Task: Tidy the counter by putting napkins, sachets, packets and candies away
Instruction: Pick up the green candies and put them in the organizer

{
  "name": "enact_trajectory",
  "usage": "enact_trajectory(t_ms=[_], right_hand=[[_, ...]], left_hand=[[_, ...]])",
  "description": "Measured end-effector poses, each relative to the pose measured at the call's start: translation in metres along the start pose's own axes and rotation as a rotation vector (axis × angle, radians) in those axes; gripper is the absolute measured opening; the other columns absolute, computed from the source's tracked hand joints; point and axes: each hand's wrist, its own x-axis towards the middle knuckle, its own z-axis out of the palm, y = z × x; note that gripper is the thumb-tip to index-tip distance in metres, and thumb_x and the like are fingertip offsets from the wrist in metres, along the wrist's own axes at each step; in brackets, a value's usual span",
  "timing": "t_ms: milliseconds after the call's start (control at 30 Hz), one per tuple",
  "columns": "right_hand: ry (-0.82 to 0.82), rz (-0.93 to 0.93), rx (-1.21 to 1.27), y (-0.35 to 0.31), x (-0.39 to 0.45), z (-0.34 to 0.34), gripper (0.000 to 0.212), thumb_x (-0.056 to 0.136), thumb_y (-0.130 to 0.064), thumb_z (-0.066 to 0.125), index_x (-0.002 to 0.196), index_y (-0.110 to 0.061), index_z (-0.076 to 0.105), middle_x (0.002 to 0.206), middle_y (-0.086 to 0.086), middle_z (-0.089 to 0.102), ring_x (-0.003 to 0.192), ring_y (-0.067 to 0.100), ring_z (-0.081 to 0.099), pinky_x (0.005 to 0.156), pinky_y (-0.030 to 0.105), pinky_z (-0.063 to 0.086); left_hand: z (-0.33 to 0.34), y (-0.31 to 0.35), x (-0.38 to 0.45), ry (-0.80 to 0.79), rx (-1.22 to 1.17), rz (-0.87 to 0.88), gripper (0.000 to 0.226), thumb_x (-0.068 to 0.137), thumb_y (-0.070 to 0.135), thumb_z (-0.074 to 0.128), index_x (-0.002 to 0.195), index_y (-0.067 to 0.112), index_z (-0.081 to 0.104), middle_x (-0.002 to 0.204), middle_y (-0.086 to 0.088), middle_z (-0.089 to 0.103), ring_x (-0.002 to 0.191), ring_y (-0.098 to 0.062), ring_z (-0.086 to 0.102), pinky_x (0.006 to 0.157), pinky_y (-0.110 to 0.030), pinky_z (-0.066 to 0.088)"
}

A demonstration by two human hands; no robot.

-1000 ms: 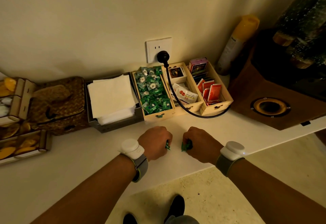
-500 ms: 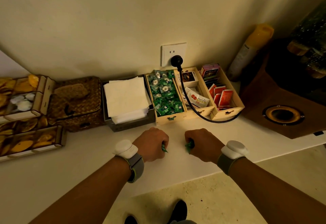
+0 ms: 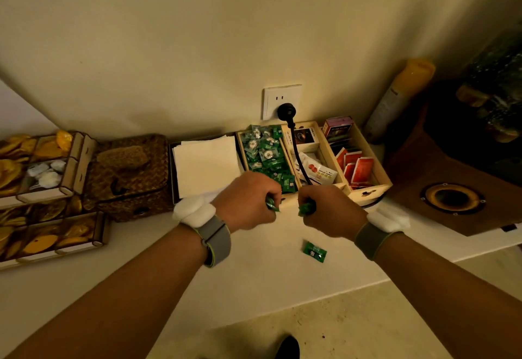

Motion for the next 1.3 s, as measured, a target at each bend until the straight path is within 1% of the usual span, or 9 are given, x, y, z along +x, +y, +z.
enact_trajectory(t_ms=[67, 200, 333, 467, 633, 767, 933, 1100, 1300], right_hand=[[0.020, -0.007, 0.049, -0.010, 0.008, -0.012, 0.024, 0.076, -0.002, 0.071, 0.091, -0.018, 0.061, 0.090, 0.000, 0.057, 0.082, 0.022, 0.060, 0.065, 0.029, 0.055], [0.050, 0.000, 0.093, -0.027, 0.030, -0.029, 0.022, 0.076, 0.000, 0.070, 0.090, -0.013, 0.061, 0.097, 0.012, 0.062, 0.077, 0.030, 0.065, 0.063, 0.045, 0.060], [0.060, 0.030, 0.102, -0.036, 0.052, -0.035, 0.028, 0.073, 0.002, 0.071, 0.099, -0.009, 0.065, 0.098, 0.014, 0.065, 0.077, 0.033, 0.067, 0.064, 0.046, 0.060], [0.099, 0.050, 0.059, -0.039, 0.069, -0.036, 0.028, 0.071, -0.002, 0.073, 0.095, -0.014, 0.066, 0.096, 0.010, 0.066, 0.083, 0.029, 0.064, 0.072, 0.044, 0.059], [0.098, 0.093, 0.053, -0.038, 0.082, -0.037, 0.030, 0.070, -0.001, 0.072, 0.098, -0.012, 0.066, 0.100, 0.013, 0.065, 0.086, 0.033, 0.063, 0.072, 0.048, 0.058], [0.098, 0.100, 0.070, -0.044, 0.092, -0.039, 0.028, 0.072, 0.000, 0.070, 0.098, -0.012, 0.065, 0.103, 0.015, 0.064, 0.084, 0.034, 0.064, 0.071, 0.048, 0.058], [0.094, 0.100, 0.061, -0.050, 0.097, -0.041, 0.031, 0.071, -0.007, 0.077, 0.098, -0.014, 0.066, 0.104, 0.014, 0.065, 0.089, 0.033, 0.064, 0.076, 0.046, 0.057], [0.102, 0.077, 0.025, -0.053, 0.098, -0.044, 0.045, 0.071, -0.018, 0.079, 0.113, -0.021, 0.064, 0.112, 0.008, 0.062, 0.102, 0.027, 0.058, 0.087, 0.041, 0.052], [0.100, 0.057, 0.043, -0.051, 0.093, -0.043, 0.049, 0.068, -0.014, 0.080, 0.113, -0.021, 0.063, 0.109, 0.006, 0.062, 0.095, 0.024, 0.059, 0.079, 0.036, 0.053]], left_hand=[[-0.013, -0.001, 0.011, 0.036, 0.005, -0.009, 0.010, 0.068, 0.009, 0.072, 0.075, 0.016, 0.070, 0.075, 0.005, 0.063, 0.070, -0.012, 0.057, 0.065, -0.022, 0.045], [-0.034, -0.011, 0.033, 0.042, 0.060, -0.075, 0.013, 0.067, 0.012, 0.075, 0.078, 0.016, 0.070, 0.082, -0.001, 0.066, 0.074, -0.021, 0.060, 0.067, -0.032, 0.050], [-0.041, -0.022, 0.055, -0.003, 0.101, -0.130, 0.015, 0.066, 0.011, 0.075, 0.081, 0.014, 0.070, 0.083, -0.004, 0.064, 0.070, -0.021, 0.054, 0.061, -0.027, 0.039], [-0.036, -0.029, 0.069, -0.005, 0.107, -0.138, 0.018, 0.066, 0.012, 0.073, 0.083, 0.015, 0.070, 0.083, -0.004, 0.063, 0.076, -0.027, 0.059, 0.063, -0.030, 0.043], [-0.029, -0.038, 0.078, 0.012, 0.098, -0.166, 0.021, 0.067, 0.013, 0.075, 0.087, 0.015, 0.069, 0.095, -0.009, 0.066, 0.082, -0.030, 0.060, 0.062, -0.030, 0.039], [-0.031, -0.043, 0.087, 0.013, 0.139, -0.133, 0.017, 0.068, 0.009, 0.071, 0.084, 0.012, 0.066, 0.089, -0.011, 0.065, 0.083, -0.031, 0.060, 0.061, -0.030, 0.035], [-0.034, -0.050, 0.089, 0.047, 0.140, -0.117, 0.026, 0.071, 0.009, 0.073, 0.096, 0.012, 0.068, 0.098, -0.014, 0.065, 0.091, -0.033, 0.059, 0.067, -0.031, 0.039], [-0.038, -0.054, 0.084, 0.078, 0.132, -0.094, 0.038, 0.070, 0.009, 0.072, 0.107, 0.013, 0.067, 0.103, -0.016, 0.065, 0.095, -0.036, 0.060, 0.071, -0.032, 0.042], [-0.043, -0.051, 0.075, 0.086, 0.126, -0.064, 0.039, 0.071, 0.009, 0.072, 0.109, 0.017, 0.068, 0.107, -0.014, 0.066, 0.096, -0.033, 0.061, 0.076, -0.031, 0.044]])
